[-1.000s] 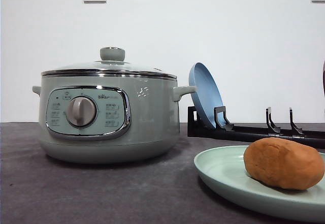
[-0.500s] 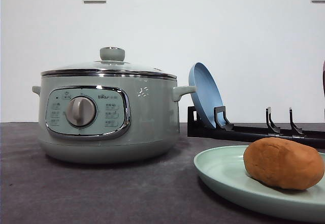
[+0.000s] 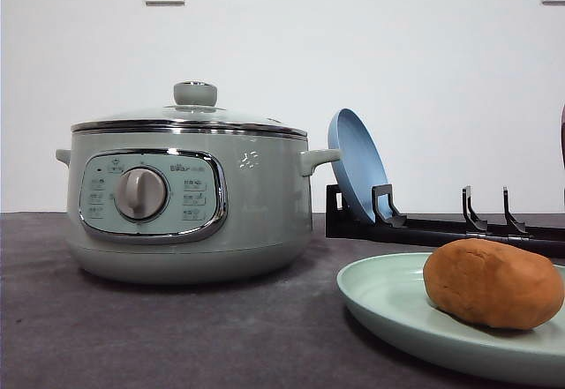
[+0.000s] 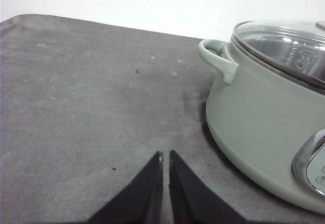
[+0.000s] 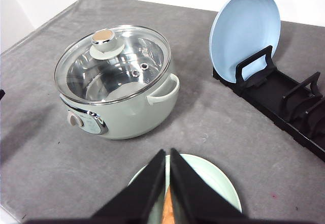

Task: Transfer potato from steamer to green plate

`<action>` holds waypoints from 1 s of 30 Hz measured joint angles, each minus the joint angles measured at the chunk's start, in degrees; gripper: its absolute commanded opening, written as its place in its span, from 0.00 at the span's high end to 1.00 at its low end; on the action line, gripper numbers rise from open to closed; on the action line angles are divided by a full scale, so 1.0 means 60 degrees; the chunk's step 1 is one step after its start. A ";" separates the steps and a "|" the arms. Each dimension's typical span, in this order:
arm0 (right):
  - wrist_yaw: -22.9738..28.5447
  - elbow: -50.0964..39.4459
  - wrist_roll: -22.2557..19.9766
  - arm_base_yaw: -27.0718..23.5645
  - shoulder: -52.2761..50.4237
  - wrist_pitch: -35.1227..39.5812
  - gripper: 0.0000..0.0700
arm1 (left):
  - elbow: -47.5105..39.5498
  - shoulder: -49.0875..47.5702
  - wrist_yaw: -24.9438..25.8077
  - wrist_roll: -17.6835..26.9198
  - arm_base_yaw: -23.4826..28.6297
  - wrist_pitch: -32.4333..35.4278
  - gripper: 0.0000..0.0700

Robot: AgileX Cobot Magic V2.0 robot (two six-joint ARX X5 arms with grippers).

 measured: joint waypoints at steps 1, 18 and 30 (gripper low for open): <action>0.0000 0.0000 0.0000 0.0000 0.0000 0.0000 1.00 | 0.0000 0.0000 0.0000 -0.0001 0.0000 0.0002 0.98; 0.0000 0.0000 0.0000 0.0000 0.0000 0.0000 1.00 | 0.0000 0.0000 0.0000 -0.0001 0.0000 0.0000 0.98; 0.0000 0.0000 0.0000 0.0000 0.0000 0.0000 1.00 | 0.0000 0.0000 0.0000 -0.0007 0.0000 0.0004 0.98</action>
